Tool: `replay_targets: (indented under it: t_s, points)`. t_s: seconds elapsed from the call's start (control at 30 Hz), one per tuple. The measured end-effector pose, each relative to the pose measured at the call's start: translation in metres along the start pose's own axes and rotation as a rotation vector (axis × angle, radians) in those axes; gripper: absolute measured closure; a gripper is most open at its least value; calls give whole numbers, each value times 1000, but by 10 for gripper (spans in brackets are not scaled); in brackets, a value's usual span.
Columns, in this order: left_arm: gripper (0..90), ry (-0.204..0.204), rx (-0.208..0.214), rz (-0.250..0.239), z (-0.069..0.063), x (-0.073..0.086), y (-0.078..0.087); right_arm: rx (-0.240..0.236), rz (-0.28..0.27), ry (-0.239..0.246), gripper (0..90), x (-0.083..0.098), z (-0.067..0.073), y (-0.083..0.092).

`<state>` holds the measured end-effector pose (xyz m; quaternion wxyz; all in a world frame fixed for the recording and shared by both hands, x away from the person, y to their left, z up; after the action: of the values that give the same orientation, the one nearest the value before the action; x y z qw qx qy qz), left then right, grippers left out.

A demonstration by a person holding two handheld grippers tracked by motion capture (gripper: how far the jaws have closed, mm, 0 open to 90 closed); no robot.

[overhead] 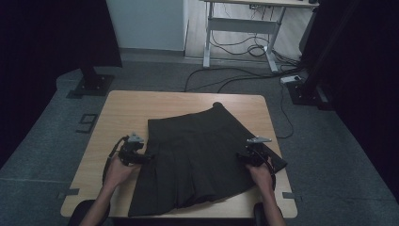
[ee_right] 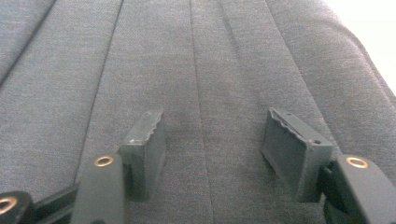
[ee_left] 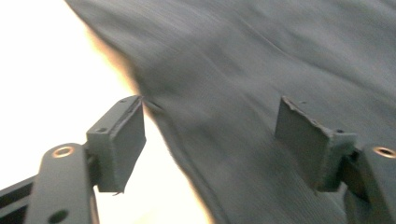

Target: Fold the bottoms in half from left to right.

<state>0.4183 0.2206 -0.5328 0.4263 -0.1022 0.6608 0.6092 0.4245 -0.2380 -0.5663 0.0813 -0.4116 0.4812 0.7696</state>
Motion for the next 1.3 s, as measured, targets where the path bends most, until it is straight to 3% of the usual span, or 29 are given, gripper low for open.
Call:
replay_targets:
  t_s: [0.1,0.2,0.27,0.4,0.6,0.7,0.8,0.83,0.9,1.07,1.3]
  points:
    - [172,40,-17,-3,13,-16,-11,-2,-21,6,342,3,1,0]
    - [150,60,-30,6,21,-29,-24,-1,-10,31,272,3,5,-3]
    - [145,66,-43,22,25,-35,-34,2,-13,27,271,4,5,-3]
    - [145,74,-67,49,29,-40,-53,1,-16,26,269,4,5,-3]
    - [143,118,-86,59,36,-38,-75,2,-18,26,266,4,5,-3]
    - [141,123,-104,56,38,-36,-81,3,-18,24,258,4,5,-3]
    - [103,78,-146,34,34,-34,-86,5,-17,19,239,5,5,-2]
    - [48,86,-154,29,35,-33,-87,-2,-15,16,211,5,5,-2]
    - [27,102,-169,44,36,-33,-88,-11,-11,13,194,5,5,-2]
    - [27,100,-165,42,36,-32,-87,-28,16,9,130,6,10,0]
    - [46,96,-160,35,35,-32,-87,-103,8,45,80,8,28,17]
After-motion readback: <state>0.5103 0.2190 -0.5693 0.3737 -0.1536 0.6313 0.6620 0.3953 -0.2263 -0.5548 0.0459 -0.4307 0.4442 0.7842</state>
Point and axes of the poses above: each handheld gripper's, and its own axes: y roughly backward along the jaws, x roughly out of its underside, z roughly to its left, the point moved 3 cm from there along -y, roughly forward along the jaws, and after that the axes turned 14 degrees about -x, right-handed, at the moved point
